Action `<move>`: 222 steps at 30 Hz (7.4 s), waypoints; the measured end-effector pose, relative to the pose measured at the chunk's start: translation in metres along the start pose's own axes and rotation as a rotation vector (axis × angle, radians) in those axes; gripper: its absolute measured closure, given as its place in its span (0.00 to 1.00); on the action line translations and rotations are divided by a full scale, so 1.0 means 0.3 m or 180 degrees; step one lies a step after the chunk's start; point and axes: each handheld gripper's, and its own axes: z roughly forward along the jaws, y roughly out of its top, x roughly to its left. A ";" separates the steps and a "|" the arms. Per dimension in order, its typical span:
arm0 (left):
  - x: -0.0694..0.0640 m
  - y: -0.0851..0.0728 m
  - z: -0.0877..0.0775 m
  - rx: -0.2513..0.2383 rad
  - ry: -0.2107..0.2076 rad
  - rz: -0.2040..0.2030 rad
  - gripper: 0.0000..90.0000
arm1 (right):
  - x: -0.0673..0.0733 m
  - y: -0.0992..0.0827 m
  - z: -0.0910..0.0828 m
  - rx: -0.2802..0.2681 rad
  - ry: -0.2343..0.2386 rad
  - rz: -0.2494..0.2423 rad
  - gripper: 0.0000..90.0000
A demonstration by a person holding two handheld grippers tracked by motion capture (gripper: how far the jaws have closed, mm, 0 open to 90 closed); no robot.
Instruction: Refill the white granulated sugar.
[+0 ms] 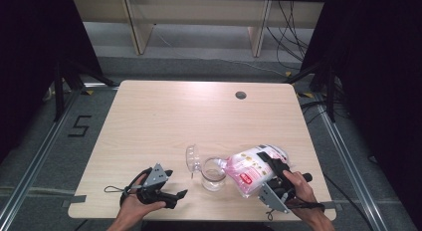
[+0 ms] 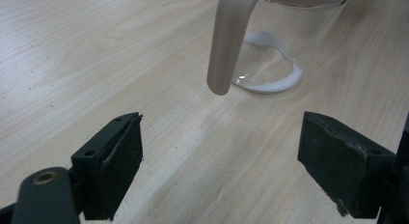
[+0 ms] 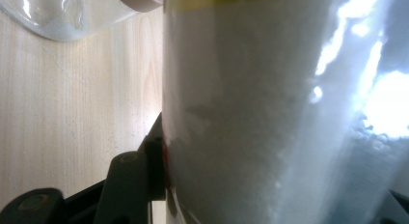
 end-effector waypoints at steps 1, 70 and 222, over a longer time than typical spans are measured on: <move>0.000 0.000 0.000 0.0004 -0.0001 0.0003 0.17 | 0.004 0.001 0.003 0.0013 -0.0007 -0.0065 0.55; -0.003 -0.004 0.009 -0.0028 -0.0017 -0.0016 0.17 | -0.018 0.078 0.016 0.0257 -0.0273 -0.1663 0.58; -0.008 -0.001 0.007 -0.0036 -0.0050 0.0008 0.17 | -0.033 0.080 -0.002 0.0324 -0.0389 -0.1897 0.61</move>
